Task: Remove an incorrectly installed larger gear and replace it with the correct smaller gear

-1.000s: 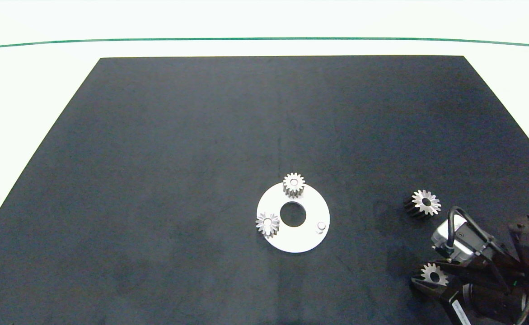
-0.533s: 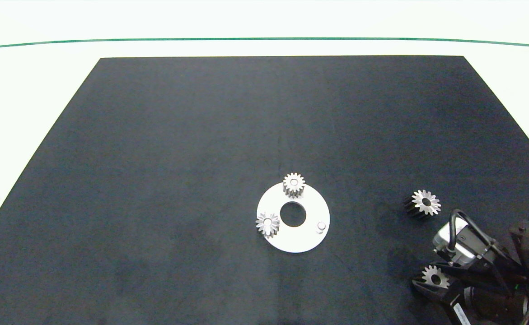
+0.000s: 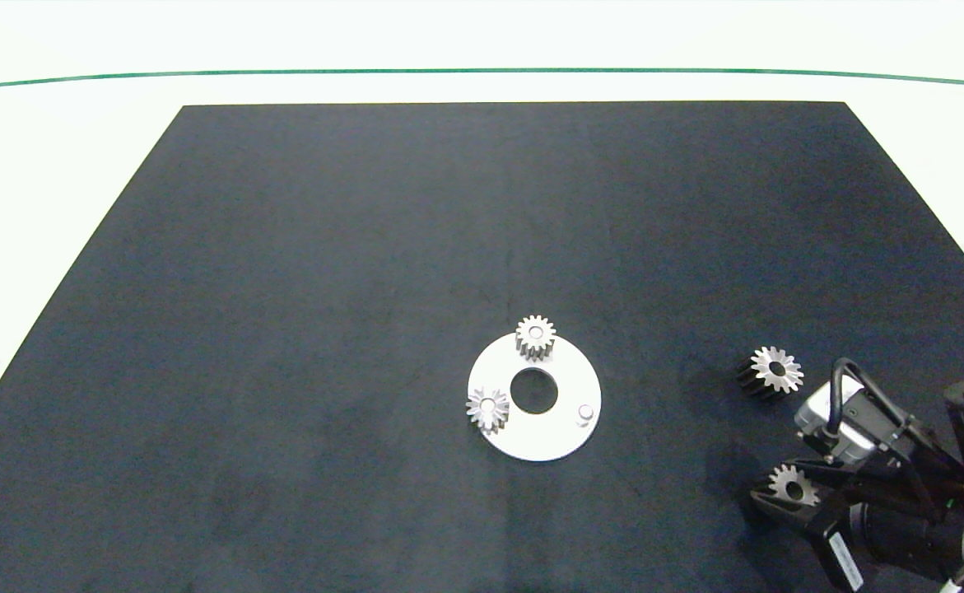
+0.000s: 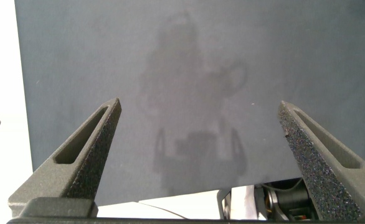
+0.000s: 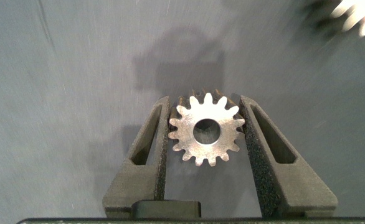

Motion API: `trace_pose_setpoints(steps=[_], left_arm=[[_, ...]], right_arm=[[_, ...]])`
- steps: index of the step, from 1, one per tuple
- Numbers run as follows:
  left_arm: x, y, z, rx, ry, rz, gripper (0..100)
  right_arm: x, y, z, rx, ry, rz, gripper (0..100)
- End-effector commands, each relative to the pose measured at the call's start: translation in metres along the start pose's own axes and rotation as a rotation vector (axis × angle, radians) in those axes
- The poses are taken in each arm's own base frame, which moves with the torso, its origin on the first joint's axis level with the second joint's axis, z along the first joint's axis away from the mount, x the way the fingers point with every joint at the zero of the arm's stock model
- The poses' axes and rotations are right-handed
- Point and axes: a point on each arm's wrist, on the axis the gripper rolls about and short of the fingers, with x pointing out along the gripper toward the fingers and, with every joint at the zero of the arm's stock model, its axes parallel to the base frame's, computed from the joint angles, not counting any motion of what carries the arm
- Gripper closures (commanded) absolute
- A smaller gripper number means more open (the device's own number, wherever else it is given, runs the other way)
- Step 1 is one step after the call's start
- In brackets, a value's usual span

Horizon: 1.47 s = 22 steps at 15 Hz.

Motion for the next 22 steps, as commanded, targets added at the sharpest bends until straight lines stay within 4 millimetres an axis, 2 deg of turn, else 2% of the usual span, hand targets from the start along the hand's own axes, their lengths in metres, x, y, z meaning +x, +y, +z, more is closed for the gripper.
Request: trace_pose_setpoints(steps=[1, 5, 10, 17, 22], left_arm=[[-0.001, 0.000, 0.000, 0.022, -0.010, -0.063, 0], [-0.003, 0.001, -0.002, 0.056, -0.035, -0.165, 0], [0.000, 0.001, -0.001, 0.068, -0.033, -0.215, 0], [0.004, 0.000, 0.005, 0.070, -0.052, -0.250, 0], [0.006, 0.000, 0.011, 0.061, -0.083, -0.244, 0]], right_arm=[[-0.008, -0.006, 0.021, 0.005, -0.062, -0.012, 78], [-0.016, -0.002, 0.051, -0.022, -0.079, 0.032, 78], [0.003, 0.013, 0.080, -0.057, -0.087, 0.068, 78], [0.026, 0.035, 0.106, -0.099, -0.097, 0.117, 78], [0.033, 0.052, 0.117, -0.114, -0.105, 0.156, 78]])
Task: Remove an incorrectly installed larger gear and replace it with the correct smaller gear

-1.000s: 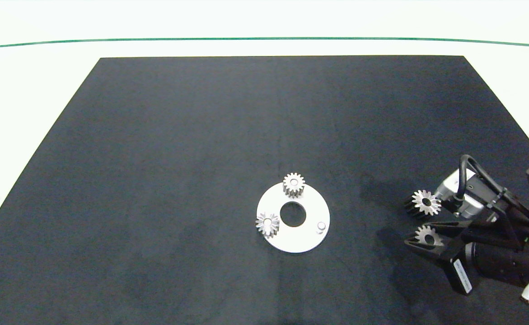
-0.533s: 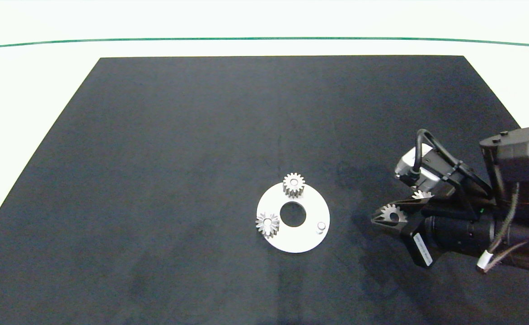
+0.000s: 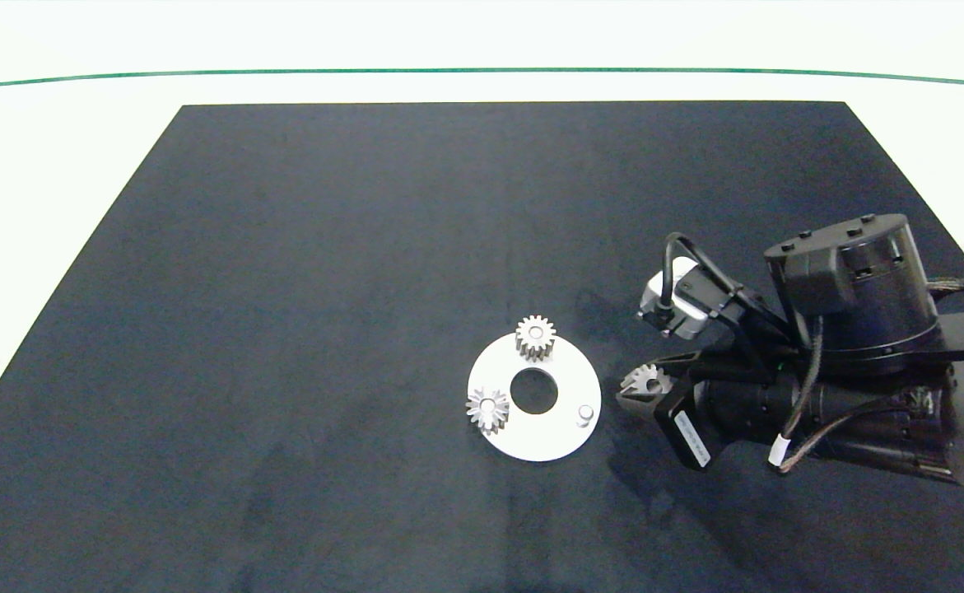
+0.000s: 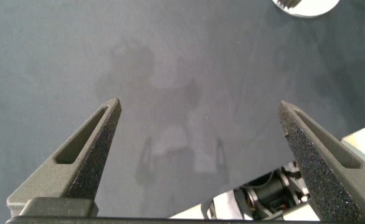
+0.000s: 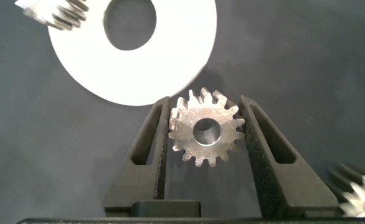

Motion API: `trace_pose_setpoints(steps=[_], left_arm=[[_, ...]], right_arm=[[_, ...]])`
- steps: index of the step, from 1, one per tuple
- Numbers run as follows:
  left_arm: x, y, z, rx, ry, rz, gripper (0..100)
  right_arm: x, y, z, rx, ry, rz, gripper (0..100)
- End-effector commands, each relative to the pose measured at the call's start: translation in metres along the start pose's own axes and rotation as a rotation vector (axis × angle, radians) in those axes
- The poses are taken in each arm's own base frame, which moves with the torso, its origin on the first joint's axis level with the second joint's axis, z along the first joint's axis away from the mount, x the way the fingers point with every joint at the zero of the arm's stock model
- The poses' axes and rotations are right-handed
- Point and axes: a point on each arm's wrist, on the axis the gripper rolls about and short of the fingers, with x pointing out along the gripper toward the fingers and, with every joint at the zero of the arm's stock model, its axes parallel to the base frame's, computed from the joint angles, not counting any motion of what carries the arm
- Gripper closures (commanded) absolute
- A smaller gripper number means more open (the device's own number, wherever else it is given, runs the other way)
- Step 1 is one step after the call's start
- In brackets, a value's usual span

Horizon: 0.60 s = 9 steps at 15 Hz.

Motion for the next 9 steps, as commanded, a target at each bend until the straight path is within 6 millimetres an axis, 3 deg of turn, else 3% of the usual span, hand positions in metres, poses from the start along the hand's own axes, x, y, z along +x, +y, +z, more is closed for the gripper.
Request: trace_pose_setpoints(steps=[1, 9], left_arm=[[0.003, 0.001, 0.003, 0.002, -0.004, 0.002, 0], [0.004, 0.001, 0.005, 0.004, -0.013, 0.005, 0]], right_arm=[[0.008, 0.010, 0.004, -0.015, 0.006, 0.020, 78], [0.019, 0.024, 0.010, -0.038, 0.013, 0.038, 78]])
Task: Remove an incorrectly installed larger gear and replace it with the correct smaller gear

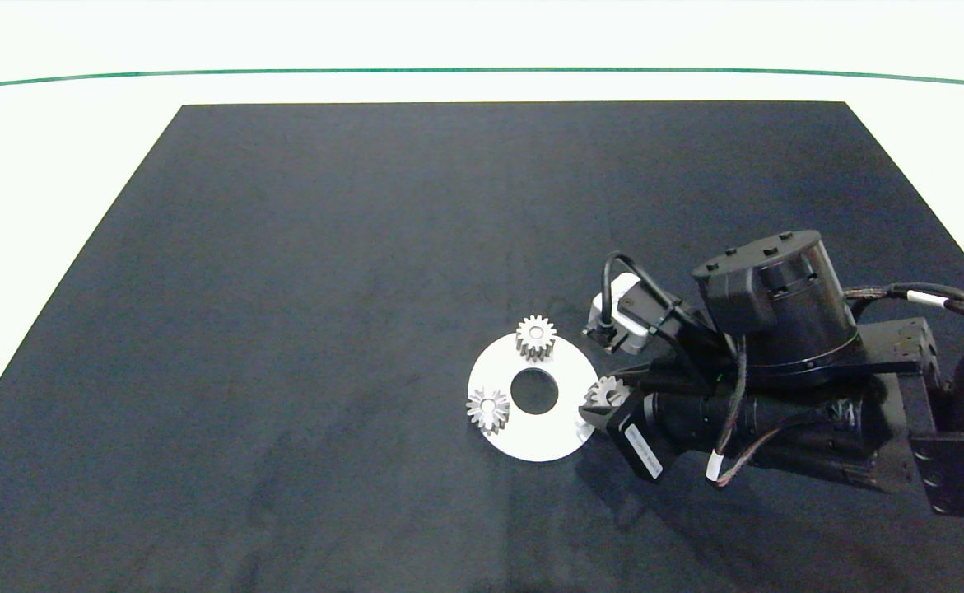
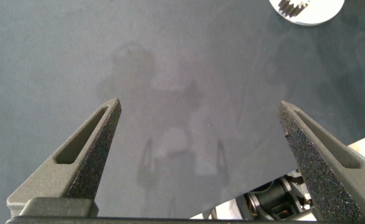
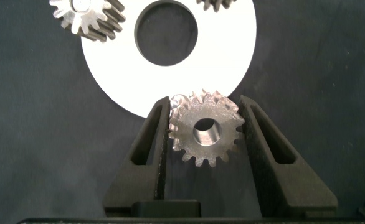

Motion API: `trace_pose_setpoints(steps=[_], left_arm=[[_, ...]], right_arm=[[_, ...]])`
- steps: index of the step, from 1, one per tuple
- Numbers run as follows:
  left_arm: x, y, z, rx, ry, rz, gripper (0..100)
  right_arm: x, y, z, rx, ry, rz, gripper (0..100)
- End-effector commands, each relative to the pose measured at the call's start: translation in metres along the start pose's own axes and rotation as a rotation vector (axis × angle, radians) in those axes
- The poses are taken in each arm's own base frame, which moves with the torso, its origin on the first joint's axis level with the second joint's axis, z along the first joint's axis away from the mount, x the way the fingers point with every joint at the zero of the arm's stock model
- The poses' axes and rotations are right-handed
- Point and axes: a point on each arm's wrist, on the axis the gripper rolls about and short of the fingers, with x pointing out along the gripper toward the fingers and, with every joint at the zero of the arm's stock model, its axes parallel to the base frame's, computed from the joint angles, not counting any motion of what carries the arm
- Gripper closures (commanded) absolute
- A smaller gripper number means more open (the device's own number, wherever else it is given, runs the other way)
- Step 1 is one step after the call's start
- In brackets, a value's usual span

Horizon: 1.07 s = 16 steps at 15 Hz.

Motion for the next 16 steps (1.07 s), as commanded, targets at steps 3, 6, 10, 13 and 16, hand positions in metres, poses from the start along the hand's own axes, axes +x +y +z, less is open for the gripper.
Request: trace_pose_setpoints(steps=[3, 6, 10, 13, 16], left_arm=[[0.001, 0.000, -0.002, 0.003, 0.008, -0.001, 0], [0.000, -0.001, -0.004, 0.002, 0.010, 0.000, 0], [0.000, -0.001, -0.004, 0.003, 0.010, -0.001, 0], [0.000, -0.001, -0.005, 0.003, 0.013, -0.002, 0], [0.000, -0.001, -0.005, 0.003, 0.013, -0.002, 0]], right_arm=[[0.010, 0.005, 0.007, -0.007, -0.002, 0.009, 78], [0.015, 0.011, 0.007, -0.014, 0.009, 0.025, 78], [0.018, 0.017, 0.006, -0.016, 0.018, 0.018, 78], [0.018, 0.017, 0.005, -0.015, 0.022, 0.017, 78], [0.019, 0.017, 0.005, -0.016, 0.026, 0.010, 78]])
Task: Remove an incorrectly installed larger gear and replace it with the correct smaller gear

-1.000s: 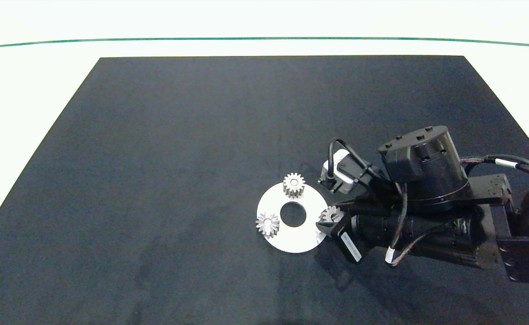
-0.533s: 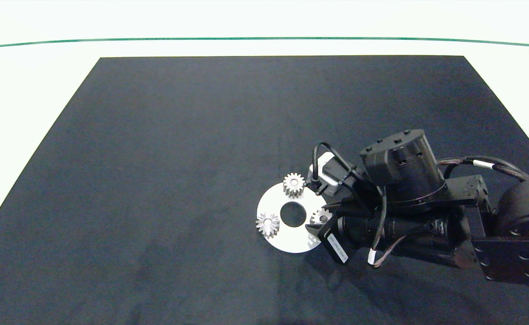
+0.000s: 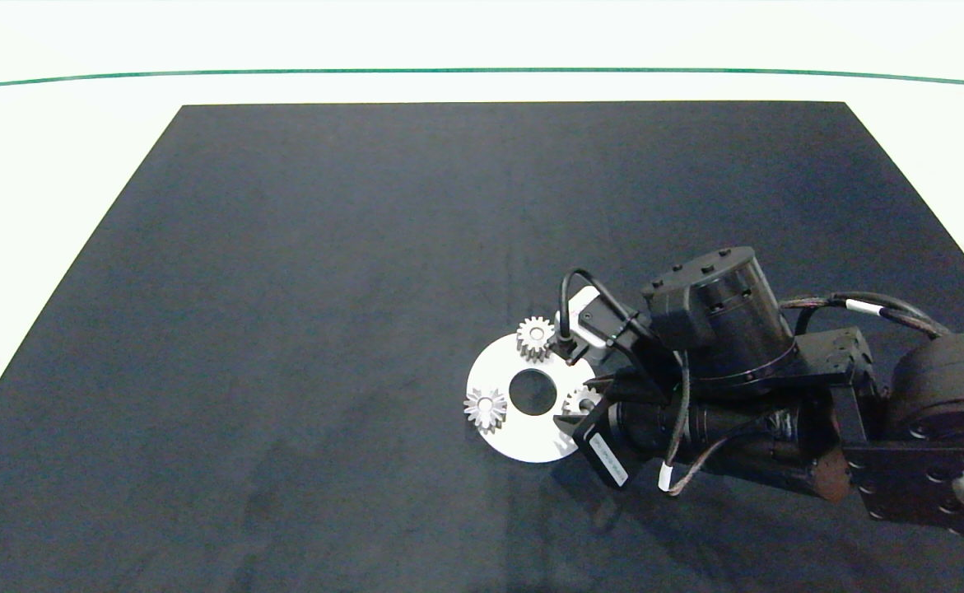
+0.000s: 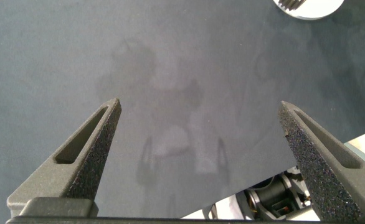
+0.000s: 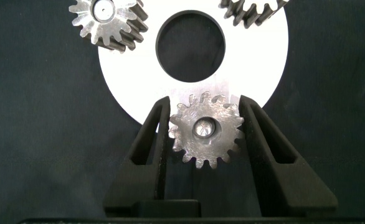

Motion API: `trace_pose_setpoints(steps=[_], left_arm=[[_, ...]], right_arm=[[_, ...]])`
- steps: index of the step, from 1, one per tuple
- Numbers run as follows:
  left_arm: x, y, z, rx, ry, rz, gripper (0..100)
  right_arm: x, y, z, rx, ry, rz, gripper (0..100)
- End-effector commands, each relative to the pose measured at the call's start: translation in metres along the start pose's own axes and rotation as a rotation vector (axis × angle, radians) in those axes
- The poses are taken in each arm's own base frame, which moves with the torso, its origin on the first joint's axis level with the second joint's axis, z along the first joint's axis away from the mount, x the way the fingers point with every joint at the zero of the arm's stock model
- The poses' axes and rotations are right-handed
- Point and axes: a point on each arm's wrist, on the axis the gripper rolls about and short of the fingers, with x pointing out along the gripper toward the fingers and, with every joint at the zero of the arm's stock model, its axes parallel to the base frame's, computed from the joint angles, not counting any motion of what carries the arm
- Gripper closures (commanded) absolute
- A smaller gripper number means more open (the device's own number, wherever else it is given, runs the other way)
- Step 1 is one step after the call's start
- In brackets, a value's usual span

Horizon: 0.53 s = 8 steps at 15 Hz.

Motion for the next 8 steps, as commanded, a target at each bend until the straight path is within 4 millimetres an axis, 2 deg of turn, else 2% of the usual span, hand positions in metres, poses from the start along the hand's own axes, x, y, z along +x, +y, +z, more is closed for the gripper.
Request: trace_pose_setpoints(steps=[1, 2, 3, 8], left_arm=[[-0.0003, -0.0001, -0.0005, 0.001, 0.001, -0.001, 0], [-0.0003, -0.0001, -0.0005, 0.000, 0.001, 0.001, 0], [-0.0003, -0.0001, -0.0005, 0.001, 0.001, -0.001, 0], [0.0000, -0.0001, -0.0004, 0.001, 0.002, -0.001, 0]], right_arm=[[0.0011, 0.0005, -0.0007, -0.004, 0.006, -0.008, 78], [0.0011, 0.0005, -0.0006, -0.002, 0.005, -0.009, 78], [0.0017, 0.0007, -0.0012, -0.003, 0.008, -0.008, 0], [-0.0018, -0.0008, 0.0003, 0.000, -0.002, -0.011, 0]])
